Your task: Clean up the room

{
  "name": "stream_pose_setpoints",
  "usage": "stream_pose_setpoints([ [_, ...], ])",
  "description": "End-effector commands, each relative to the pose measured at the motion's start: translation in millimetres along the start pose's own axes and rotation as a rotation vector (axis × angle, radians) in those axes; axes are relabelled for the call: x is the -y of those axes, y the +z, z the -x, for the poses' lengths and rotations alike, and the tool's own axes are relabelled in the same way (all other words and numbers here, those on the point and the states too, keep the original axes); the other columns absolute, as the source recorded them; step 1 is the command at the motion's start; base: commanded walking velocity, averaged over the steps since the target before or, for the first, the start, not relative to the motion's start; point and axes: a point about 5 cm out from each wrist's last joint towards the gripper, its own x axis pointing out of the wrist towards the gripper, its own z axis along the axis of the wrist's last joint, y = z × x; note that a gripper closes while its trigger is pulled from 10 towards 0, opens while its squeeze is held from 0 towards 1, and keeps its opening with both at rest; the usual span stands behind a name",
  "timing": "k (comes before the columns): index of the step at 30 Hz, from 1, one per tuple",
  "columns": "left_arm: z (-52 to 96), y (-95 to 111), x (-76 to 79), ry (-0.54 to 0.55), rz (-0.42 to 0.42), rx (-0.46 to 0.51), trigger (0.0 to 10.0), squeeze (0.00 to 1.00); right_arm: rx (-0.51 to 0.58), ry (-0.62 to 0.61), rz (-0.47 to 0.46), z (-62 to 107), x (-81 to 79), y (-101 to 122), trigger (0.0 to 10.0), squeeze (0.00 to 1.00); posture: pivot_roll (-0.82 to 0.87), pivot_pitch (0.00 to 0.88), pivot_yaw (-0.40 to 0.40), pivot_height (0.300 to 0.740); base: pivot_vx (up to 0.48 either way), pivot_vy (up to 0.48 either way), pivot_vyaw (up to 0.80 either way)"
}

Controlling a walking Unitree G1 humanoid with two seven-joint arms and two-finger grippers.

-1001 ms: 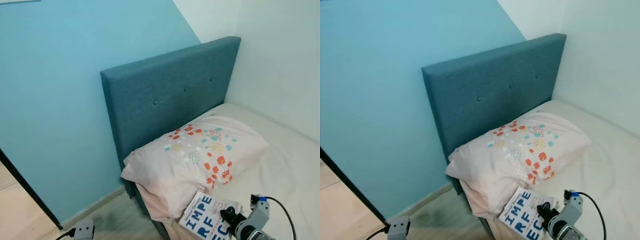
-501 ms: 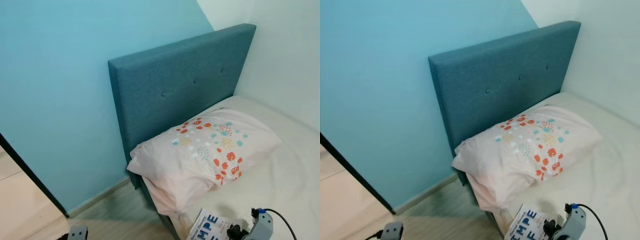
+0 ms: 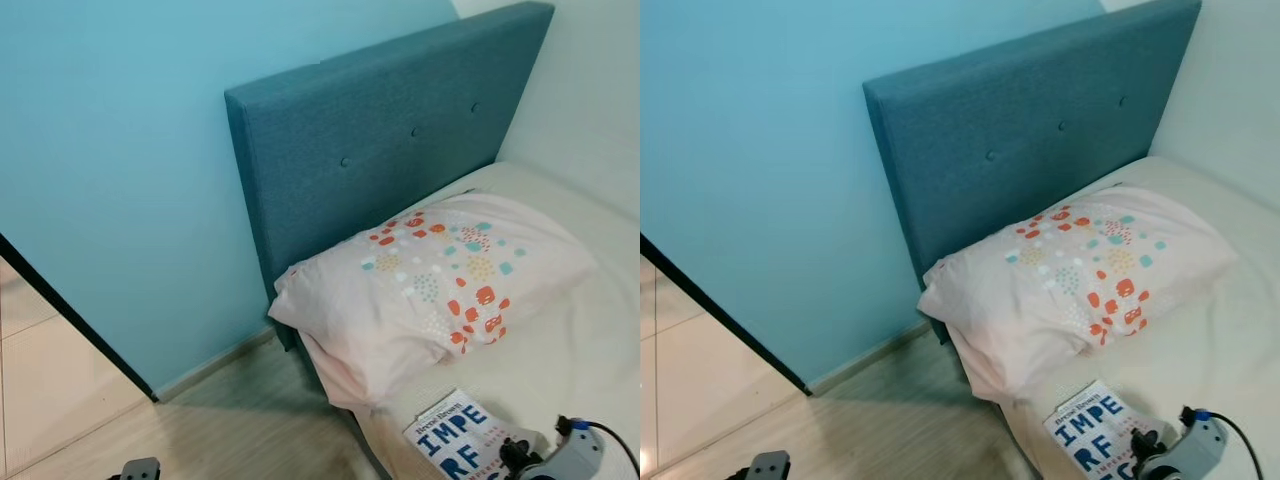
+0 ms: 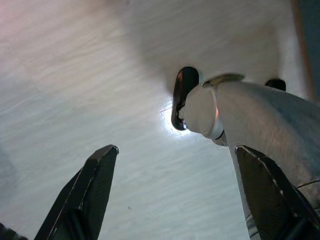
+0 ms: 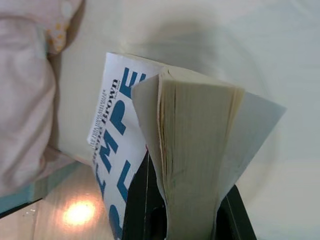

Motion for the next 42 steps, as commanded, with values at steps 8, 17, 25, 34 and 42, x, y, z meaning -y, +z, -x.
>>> stream_pose_setpoints([
  [8, 3.8, -13, -2.6, -0.006, 0.002, -0.015, 10.0, 0.0, 0.031, -0.033, 0.011, 1.7, 7.2, 6, 10.0, 0.0, 0.03, 0.256, 0.032, 0.727, 0.0, 0.0, 0.0],
  [17, 4.8, -16, -1.5, -0.015, 0.002, -0.011, 10.0, 0.0, 0.128, -0.022, 0.065, -2.0, -1.8, 39, 10.0, 0.0, 0.04, 0.275, 0.018, 0.727, 0.0, 0.0, 0.0],
  [25, 4.6, -18, 1.5, -0.025, 0.004, -0.005, 10.0, 0.0, 0.131, -0.015, 0.079, -2.8, -4.2, 44, 10.0, 0.0, 0.04, 0.276, 0.011, 0.727, 0.0, 0.0, 0.0],
  [34, 4.1, -18, 4.3, -0.035, 0.004, -0.004, 10.0, 0.0, 0.073, -0.051, 0.101, -1.0, 3.9, 33, 10.0, 1.0, 0.03, 0.263, 0.006, 0.727, 0.0, 0.0, 0.0],
  [42, 1.1, -12, 10.3, -0.046, 0.006, 0.008, 10.0, 0.0, 0.072, -0.229, 0.122, 7.9, 31.4, 37, 10.0, 0.93, 0.02, 0.242, 0.001, 0.727, 0.0, 0.0, 0.0],
])
